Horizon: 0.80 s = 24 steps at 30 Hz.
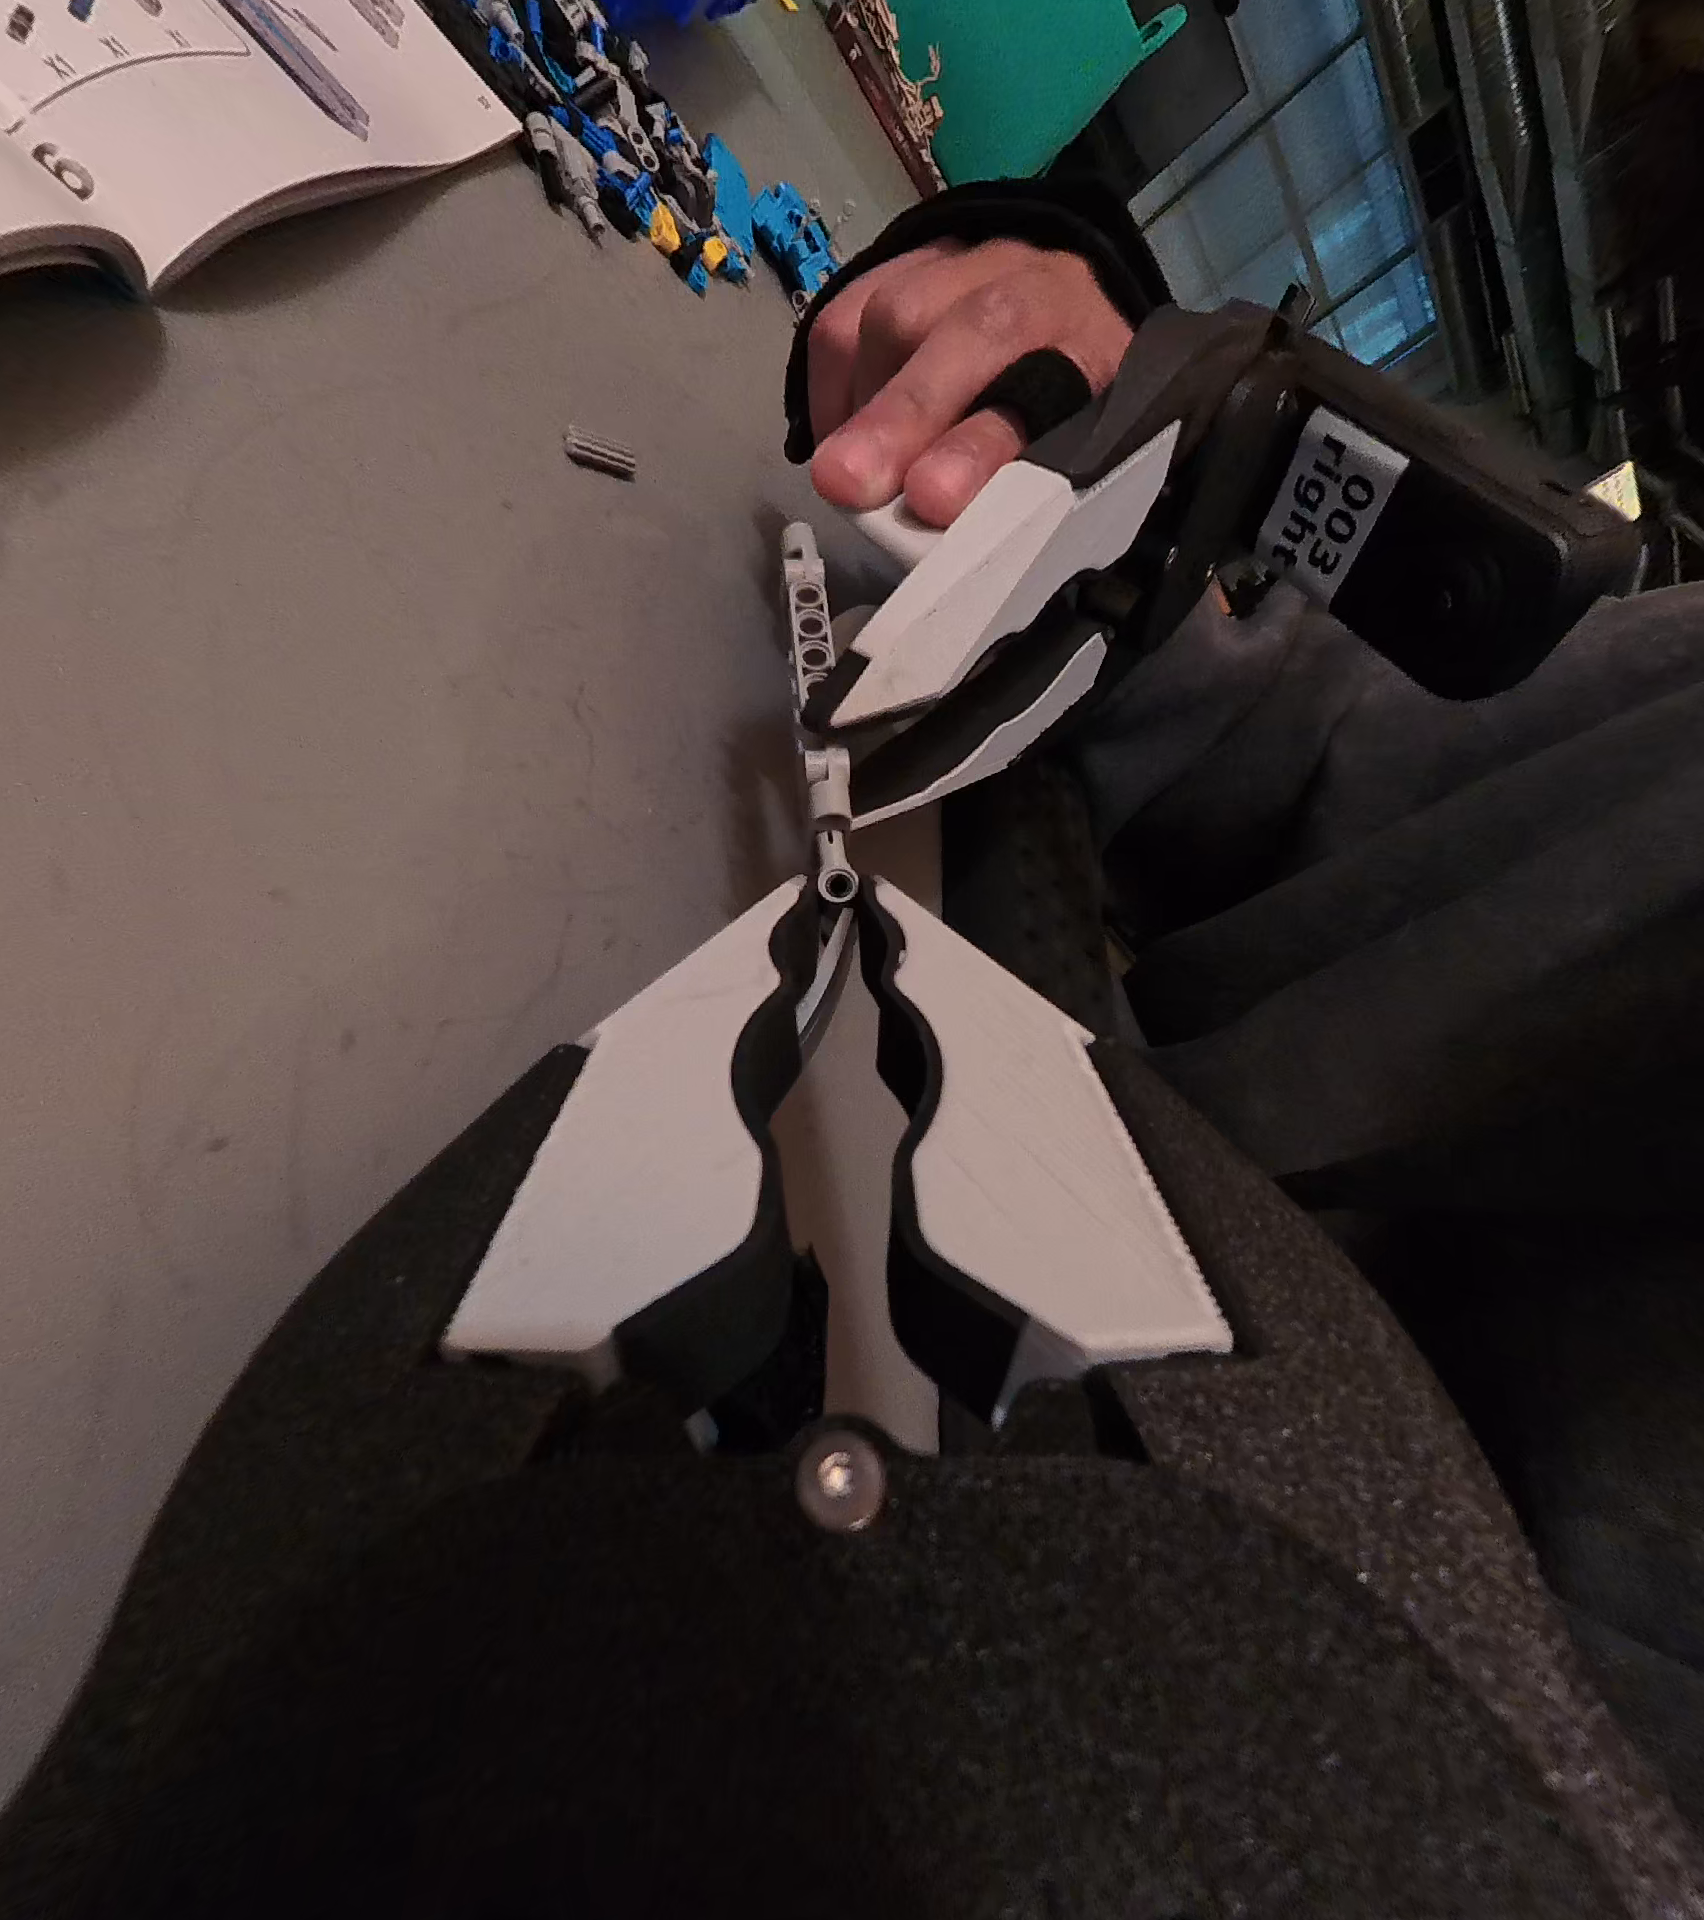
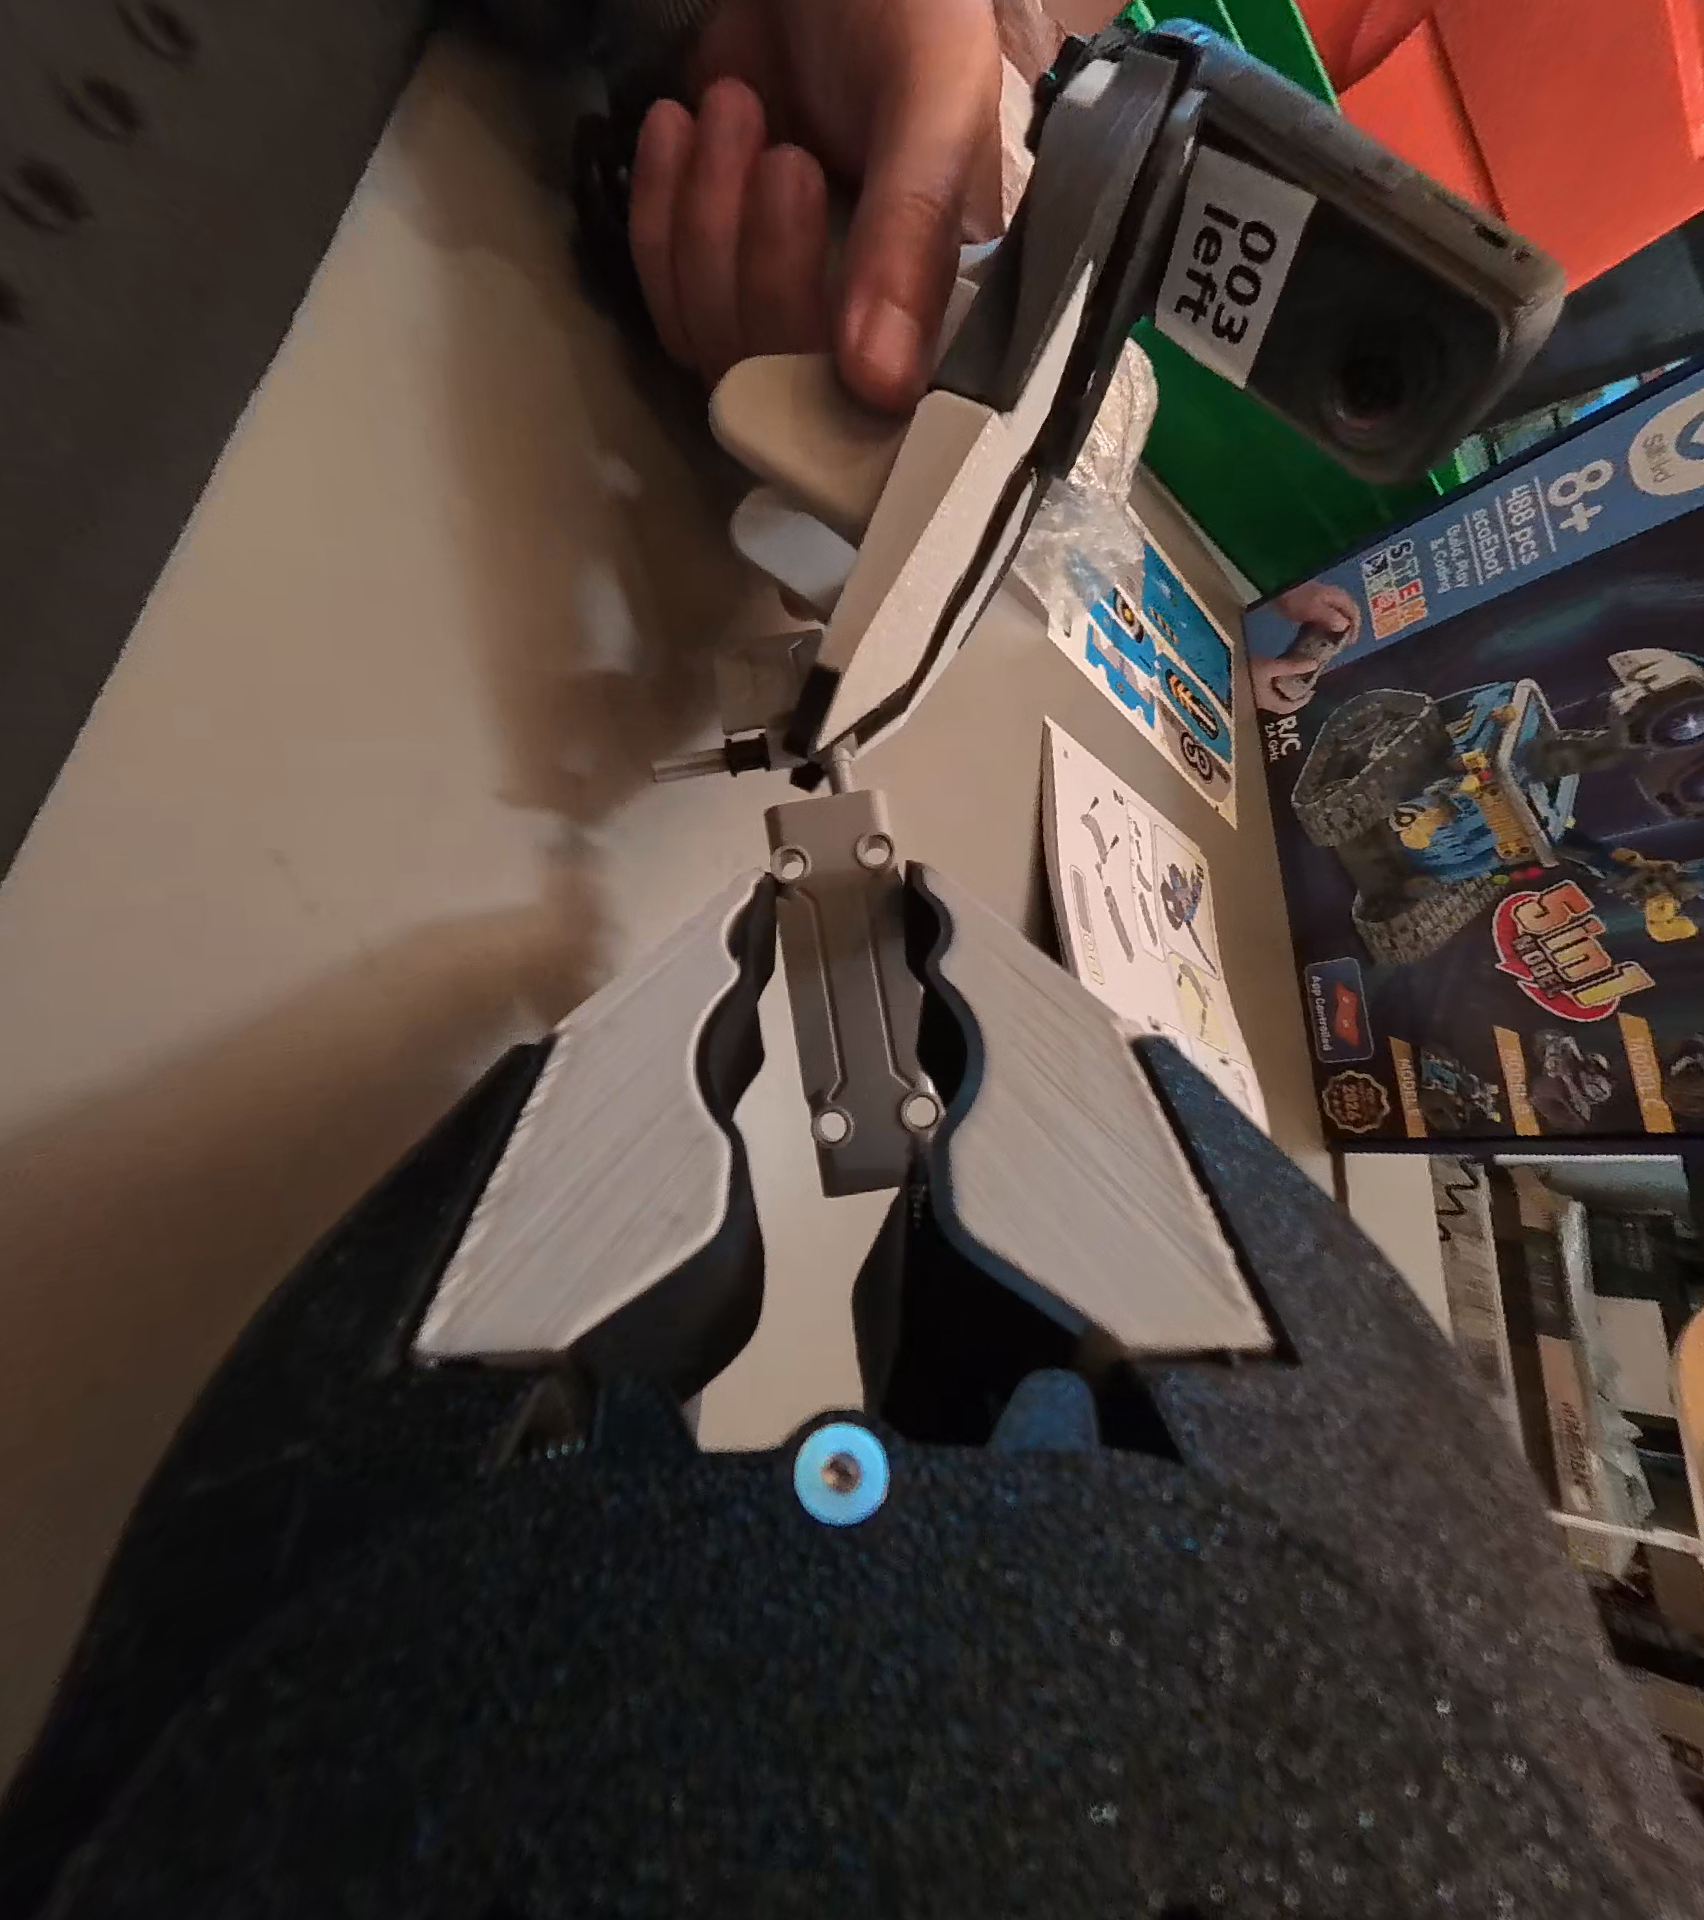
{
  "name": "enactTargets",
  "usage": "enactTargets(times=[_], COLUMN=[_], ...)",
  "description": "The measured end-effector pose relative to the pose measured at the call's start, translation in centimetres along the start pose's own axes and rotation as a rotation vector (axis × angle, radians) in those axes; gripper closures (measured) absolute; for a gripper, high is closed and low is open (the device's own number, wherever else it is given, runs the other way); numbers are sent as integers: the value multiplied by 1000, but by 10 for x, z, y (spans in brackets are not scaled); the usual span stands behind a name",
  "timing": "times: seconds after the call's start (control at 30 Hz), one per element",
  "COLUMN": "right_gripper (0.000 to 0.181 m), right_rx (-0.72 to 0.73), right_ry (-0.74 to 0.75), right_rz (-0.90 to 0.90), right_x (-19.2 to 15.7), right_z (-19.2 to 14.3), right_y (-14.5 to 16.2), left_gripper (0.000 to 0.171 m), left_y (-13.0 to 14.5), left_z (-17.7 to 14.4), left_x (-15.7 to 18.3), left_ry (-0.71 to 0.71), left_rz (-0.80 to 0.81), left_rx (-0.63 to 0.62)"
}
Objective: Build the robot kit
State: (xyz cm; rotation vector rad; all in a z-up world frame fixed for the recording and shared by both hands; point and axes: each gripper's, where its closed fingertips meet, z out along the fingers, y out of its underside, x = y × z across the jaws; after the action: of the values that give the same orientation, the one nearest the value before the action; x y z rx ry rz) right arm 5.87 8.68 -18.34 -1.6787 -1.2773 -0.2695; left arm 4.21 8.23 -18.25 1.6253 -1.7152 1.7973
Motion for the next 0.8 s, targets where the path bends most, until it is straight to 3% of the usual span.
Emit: enactTargets(times=[0.5, 0.8], right_gripper=[159, 159], right_rx=[14, 117], right_ry=[-36, -106], right_rz=[7, 94], right_x=[-6, -13], right_z=[1, 2], right_y=[-1, -12], left_gripper=[166, 167], left_y=[2, 9], left_z=[0, 1], left_x=[1, 7], left_ry=[4, 45], left_rz=[0, -7], left_rx=[-12, -54])
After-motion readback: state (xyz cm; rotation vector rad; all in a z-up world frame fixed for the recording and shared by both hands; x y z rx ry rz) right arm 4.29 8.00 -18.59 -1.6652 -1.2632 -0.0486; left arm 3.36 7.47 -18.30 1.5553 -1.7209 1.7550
